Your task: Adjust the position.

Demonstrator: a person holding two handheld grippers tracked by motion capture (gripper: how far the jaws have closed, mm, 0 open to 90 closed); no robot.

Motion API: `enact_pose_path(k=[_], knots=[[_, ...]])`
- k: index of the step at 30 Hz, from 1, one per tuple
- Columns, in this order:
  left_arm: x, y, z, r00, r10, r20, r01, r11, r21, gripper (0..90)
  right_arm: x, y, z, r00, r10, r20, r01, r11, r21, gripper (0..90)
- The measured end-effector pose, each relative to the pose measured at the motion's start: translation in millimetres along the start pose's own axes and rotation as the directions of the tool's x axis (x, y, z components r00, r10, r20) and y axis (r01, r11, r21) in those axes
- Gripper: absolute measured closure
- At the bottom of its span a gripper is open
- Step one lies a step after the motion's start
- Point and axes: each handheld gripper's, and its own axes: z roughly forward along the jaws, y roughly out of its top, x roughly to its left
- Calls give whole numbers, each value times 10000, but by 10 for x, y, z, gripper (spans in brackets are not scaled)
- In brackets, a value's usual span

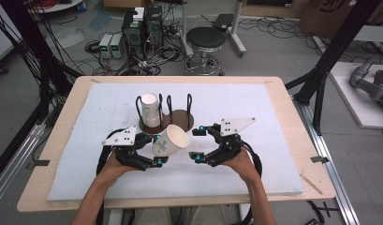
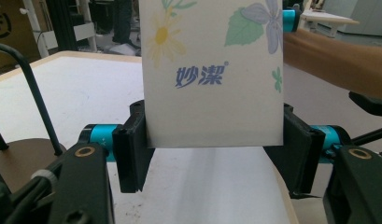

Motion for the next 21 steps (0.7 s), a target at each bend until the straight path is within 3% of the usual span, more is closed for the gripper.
enact_pose_path(k=[7, 21], knots=[[-21, 28, 91, 9998, 8, 204, -2, 9996, -278, 367, -20, -3, 103, 9993, 9, -364, -18, 9997, -248, 190], [-38, 39, 263, 9984, 57, 567, -46, 9998, -201, 367, -15, 16, 244, 9959, -45, -901, -4, 9985, -541, 190]])
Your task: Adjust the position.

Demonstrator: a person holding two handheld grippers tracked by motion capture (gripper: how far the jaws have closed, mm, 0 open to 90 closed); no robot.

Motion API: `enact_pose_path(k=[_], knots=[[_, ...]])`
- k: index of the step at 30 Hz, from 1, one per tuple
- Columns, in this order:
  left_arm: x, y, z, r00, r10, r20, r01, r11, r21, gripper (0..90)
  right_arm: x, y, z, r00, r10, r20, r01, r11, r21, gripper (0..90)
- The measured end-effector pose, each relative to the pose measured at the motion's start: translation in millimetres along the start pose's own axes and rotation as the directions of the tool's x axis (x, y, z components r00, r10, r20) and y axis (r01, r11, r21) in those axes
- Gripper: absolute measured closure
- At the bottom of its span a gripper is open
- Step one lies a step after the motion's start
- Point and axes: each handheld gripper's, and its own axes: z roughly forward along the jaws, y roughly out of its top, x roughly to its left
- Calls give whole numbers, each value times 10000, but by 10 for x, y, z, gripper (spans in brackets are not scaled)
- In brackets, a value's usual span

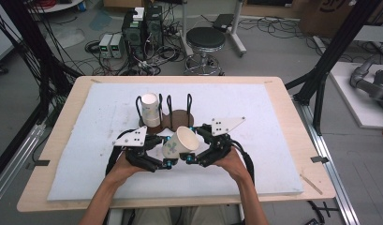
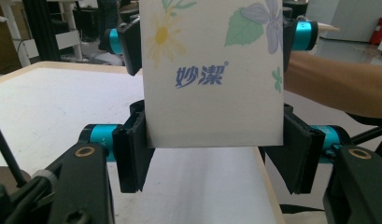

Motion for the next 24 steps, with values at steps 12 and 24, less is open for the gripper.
enact_pose_path(k=[12, 24], knots=[[-5, -8, 85, 9998, 58, 212, -63, 9997, 224, 367, -5, 2, 17, 9996, -10, -274, 7, 10000, -86, 202], [-10, -8, 84, 9994, 24, 357, -26, 10000, 65, 343, 22, 11, 8, 9987, -190, -471, 182, 9997, -177, 307]])
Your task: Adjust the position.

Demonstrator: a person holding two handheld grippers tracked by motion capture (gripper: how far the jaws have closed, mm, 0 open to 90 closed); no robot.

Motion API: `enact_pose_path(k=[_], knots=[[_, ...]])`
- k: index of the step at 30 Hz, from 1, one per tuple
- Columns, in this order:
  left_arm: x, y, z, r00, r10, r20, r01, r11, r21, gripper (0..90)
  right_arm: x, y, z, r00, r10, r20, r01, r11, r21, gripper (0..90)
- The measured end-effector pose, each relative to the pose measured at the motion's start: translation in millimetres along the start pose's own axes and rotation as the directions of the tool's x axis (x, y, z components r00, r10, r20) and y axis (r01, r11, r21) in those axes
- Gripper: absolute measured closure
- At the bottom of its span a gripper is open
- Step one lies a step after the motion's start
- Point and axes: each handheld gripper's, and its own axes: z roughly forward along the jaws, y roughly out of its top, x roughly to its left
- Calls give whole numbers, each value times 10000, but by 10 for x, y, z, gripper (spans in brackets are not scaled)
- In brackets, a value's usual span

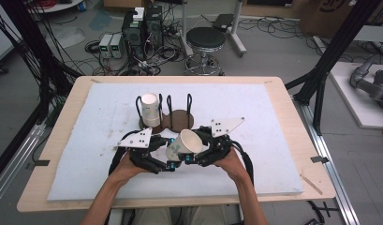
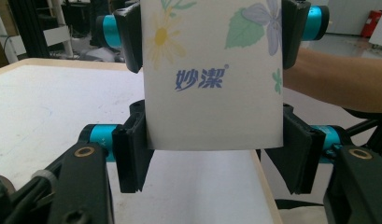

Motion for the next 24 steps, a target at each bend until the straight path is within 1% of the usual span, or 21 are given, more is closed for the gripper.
enact_pose_path(k=[1, 2, 3, 4, 6, 8, 11, 12, 13, 14, 15, 16, 17, 18, 19, 20, 21, 23, 24], knots=[[-6, 3, 2, 10000, -33, -87, 32, 10000, -28, 263, -2, 2, -2, 10000, -46, 22, 46, 10000, -26, 307], [-8, 3, 1, 9995, -46, -299, 47, 10000, 30, 179, 4, 3, -9, 10000, 24, 89, -24, 10000, -26, 307], [-5, 0, -4, 9992, -93, -383, 97, 9999, 90, 144, 1, 4, -16, 10000, 23, 62, -23, 10000, -10, 307], [-2, -7, -11, 9991, -185, -372, 190, 9997, 128, 136, 1, 5, -24, 10000, 42, 83, -42, 10000, 12, 307], [-9, -13, -26, 9979, -70, -640, 96, 9992, 400, 115, 0, 8, -40, 9998, 61, 164, -62, 10000, 29, 307], [-18, -21, -44, 9975, -107, -700, 140, 9988, 459, 115, 0, 12, -55, 9997, 34, 251, -34, 10000, 33, 307], [-34, -21, -103, 9932, -30, -1161, 120, 9970, 768, 115, -1, 17, -77, 9990, 23, 453, -29, 9999, 149, 306], [-43, -27, -132, 9904, -11, -1380, 128, 9963, 844, 117, 0, 20, -88, 9983, -5, 581, -11, 9996, 275, 305], [-52, -34, -171, 9862, 59, -1657, 103, 9953, 967, 118, 2, 21, -99, 9973, 7, 739, -39, 9990, 436, 305], [-62, -48, -215, 9806, 124, -1957, 88, 9942, 1069, 118, 0, 22, -109, 9962, -25, 869, -27, 9982, 598, 304], [-69, -68, -266, 9746, 143, -2236, 107, 9938, 1106, 117, -4, 22, -121, 9942, -70, 1077, -12, 9972, 752, 304], [-78, -91, -320, 9661, 105, -2579, 185, 9938, 1099, 118, -5, 22, -133, 9924, -78, 1226, -31, 9961, 887, 303], [-87, -120, -378, 9559, 78, -2937, 253, 9938, 1084, 118, -2, 23, -144, 9908, -31, 1355, -111, 9945, 1042, 303], [-90, -153, -440, 9473, 66, -3202, 300, 9936, 1091, 118, -9, 24, -155, 9881, -124, 1536, -59, 9930, 1182, 303], [-96, -189, -500, 9359, 39, -3521, 367, 9934, 1086, 118, -8, 24, -166, 9855, -84, 1695, -143, 9911, 1325, 303], [-104, -227, -558, 9231, 2, -3846, 449, 9931, 1084, 119, -22, 23, -177, 9825, -146, 1858, -122, 9897, 1425, 303], [-108, -263, -619, 9087, 47, -4174, 486, 9919, 1171, 119, -29, 21, -188, 9799, -83, 1992, -234, 9874, 1563, 303], [-116, -340, -731, 8750, 31, -4842, 641, 9904, 1222, 120, -50, 18, -210, 9684, -32, 2495, -435, 9824, 1815, 303], [-117, -378, -785, 8589, -27, -5122, 718, 9908, 1151, 119, -64, 17, -222, 9628, -25, 2703, -524, 9792, 1958, 304]])
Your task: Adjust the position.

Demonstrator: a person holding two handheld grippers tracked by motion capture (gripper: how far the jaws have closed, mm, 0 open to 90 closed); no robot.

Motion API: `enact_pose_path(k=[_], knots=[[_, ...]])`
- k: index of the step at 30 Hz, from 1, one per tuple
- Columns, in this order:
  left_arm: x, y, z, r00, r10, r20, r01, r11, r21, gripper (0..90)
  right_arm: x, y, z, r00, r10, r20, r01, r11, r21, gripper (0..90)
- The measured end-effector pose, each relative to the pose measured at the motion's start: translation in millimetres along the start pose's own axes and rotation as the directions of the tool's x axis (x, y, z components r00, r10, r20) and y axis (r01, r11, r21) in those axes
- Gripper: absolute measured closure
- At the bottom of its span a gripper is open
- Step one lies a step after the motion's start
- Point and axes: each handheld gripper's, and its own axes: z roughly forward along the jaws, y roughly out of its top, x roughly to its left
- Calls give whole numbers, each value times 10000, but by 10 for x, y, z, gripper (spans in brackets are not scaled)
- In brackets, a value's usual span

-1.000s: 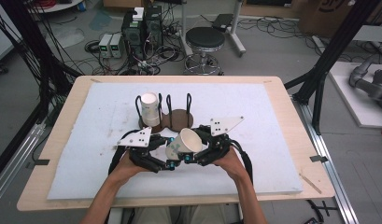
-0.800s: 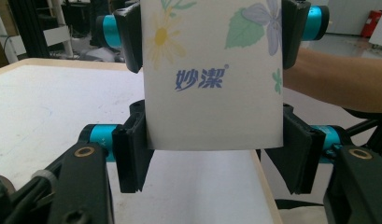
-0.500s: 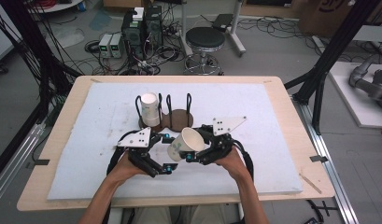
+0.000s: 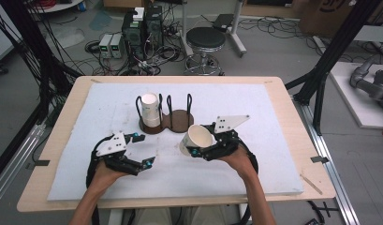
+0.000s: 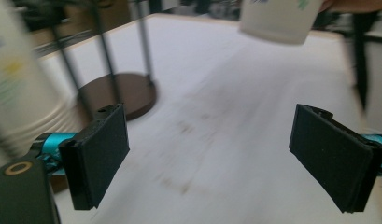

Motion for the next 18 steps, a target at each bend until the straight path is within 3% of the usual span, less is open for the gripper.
enact_pose_path(k=[4, 9, 15, 18], knots=[[101, -151, -138, 9925, -271, -1194, 275, 9996, 13, 120, -70, -9, -33, 9969, 223, 748, -263, 9982, 532, 304], [185, -269, -249, 9726, -592, -2250, 624, 9980, 69, 124, -130, -8, -56, 9884, 215, 1505, -413, 9907, 1296, 305], [221, -329, -321, 9597, -826, -2687, 860, 9963, 10, 124, -208, 18, -54, 9739, -30, 2269, -464, 9761, 2121, 306], [231, -337, -344, 9584, -888, -2711, 888, 9960, -122, 128, -248, 15, -44, 9661, -77, 2582, -578, 9677, 2454, 307]])
